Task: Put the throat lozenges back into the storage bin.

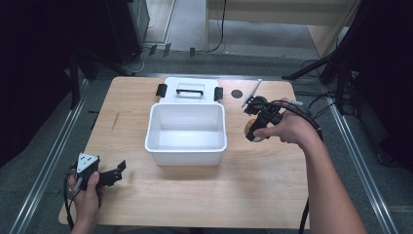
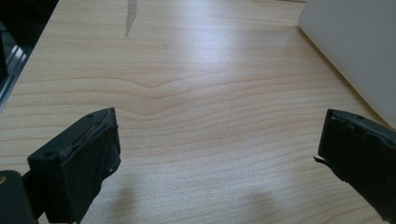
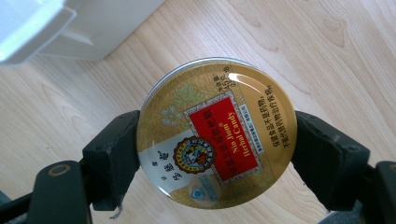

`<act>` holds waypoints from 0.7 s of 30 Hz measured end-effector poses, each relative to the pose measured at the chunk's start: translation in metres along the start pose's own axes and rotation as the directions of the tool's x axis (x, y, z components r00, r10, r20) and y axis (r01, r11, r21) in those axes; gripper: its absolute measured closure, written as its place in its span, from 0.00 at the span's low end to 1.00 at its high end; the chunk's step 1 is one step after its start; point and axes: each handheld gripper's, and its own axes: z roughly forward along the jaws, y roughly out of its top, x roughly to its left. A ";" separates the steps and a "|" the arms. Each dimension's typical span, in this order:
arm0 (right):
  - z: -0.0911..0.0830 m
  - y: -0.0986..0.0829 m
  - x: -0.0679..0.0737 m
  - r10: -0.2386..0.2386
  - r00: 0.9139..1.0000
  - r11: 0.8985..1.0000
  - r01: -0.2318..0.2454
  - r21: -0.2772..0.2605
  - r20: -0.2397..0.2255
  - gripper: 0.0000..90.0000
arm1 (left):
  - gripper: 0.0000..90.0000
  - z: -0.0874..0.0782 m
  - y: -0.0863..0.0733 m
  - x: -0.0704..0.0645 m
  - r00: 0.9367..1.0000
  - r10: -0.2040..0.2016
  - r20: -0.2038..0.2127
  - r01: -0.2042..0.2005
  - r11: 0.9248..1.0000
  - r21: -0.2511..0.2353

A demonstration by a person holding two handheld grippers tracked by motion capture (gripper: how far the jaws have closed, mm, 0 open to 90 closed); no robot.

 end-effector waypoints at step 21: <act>-0.012 0.026 0.007 -0.042 0.999 0.999 0.042 -0.002 -0.007 0.23 | 0.00 0.000 0.000 0.000 1.000 -0.001 0.003 0.001 1.000 -0.001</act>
